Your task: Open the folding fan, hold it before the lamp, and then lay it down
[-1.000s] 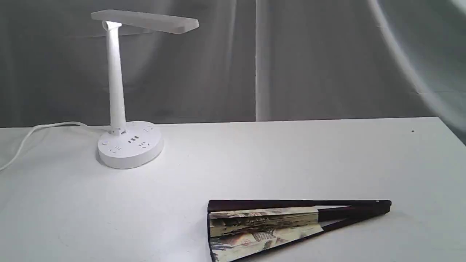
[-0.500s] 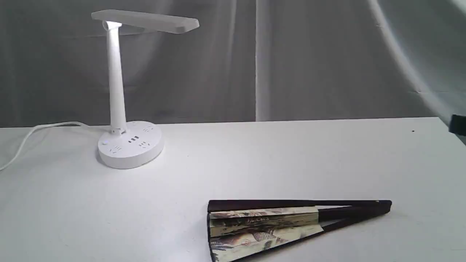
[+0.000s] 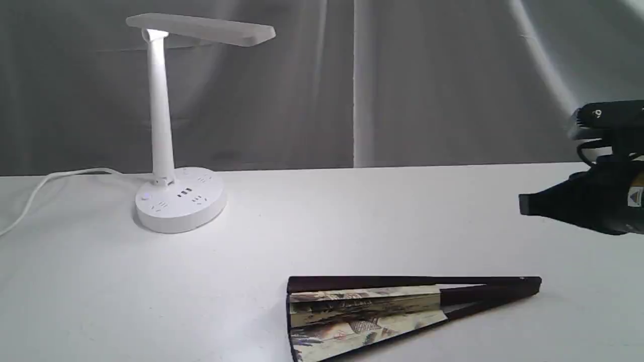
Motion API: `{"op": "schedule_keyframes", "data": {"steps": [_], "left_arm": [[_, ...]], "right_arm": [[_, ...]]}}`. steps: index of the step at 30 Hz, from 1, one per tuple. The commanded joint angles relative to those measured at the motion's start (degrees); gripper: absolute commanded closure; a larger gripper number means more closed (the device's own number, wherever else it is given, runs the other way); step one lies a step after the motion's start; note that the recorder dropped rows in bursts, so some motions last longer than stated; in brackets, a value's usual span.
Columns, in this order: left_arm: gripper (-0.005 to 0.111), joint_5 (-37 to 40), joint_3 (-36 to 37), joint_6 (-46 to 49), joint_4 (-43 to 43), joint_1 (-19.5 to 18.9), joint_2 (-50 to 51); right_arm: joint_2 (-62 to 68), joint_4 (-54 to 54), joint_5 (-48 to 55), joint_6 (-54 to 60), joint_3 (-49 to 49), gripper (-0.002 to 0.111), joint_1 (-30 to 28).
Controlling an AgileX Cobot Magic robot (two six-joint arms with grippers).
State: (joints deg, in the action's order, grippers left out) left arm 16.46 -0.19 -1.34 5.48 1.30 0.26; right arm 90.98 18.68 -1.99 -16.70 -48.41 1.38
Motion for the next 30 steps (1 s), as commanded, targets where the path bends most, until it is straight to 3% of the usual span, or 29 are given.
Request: {"op": "schedule_keyframes", "data": {"steps": [1, 10, 19, 25, 27, 30], "left_arm": [[0.107, -0.4, 0.2, 0.1, -0.2, 0.3, -0.3], [0.107, -1.5, 0.2, 0.1, -0.4, 0.3, -0.3], [0.107, -10.4, 0.2, -0.1, -11.8, 0.3, -0.3], [0.107, -20.7, 0.2, -4.9, -27.1, 0.3, -0.3], [0.107, -26.1, 0.2, -4.9, -28.0, 0.3, -0.3], [0.107, -26.5, -0.9, -4.9, -24.8, 0.3, -0.3]], "right_arm": [[-0.1, 0.8, 0.1, 0.5, -0.4, 0.108, 0.3], [-0.1, 0.8, 3.0, 0.5, -0.4, 0.108, 0.3], [-0.1, 0.8, 3.1, 0.4, -0.4, 0.108, 0.3], [-0.1, 0.8, 3.6, 0.4, -0.4, 0.108, 0.3], [-0.1, 0.8, 3.6, 0.4, -0.4, 0.108, 0.3], [-0.1, 0.8, 3.2, 0.4, -0.4, 0.108, 0.3]]}}
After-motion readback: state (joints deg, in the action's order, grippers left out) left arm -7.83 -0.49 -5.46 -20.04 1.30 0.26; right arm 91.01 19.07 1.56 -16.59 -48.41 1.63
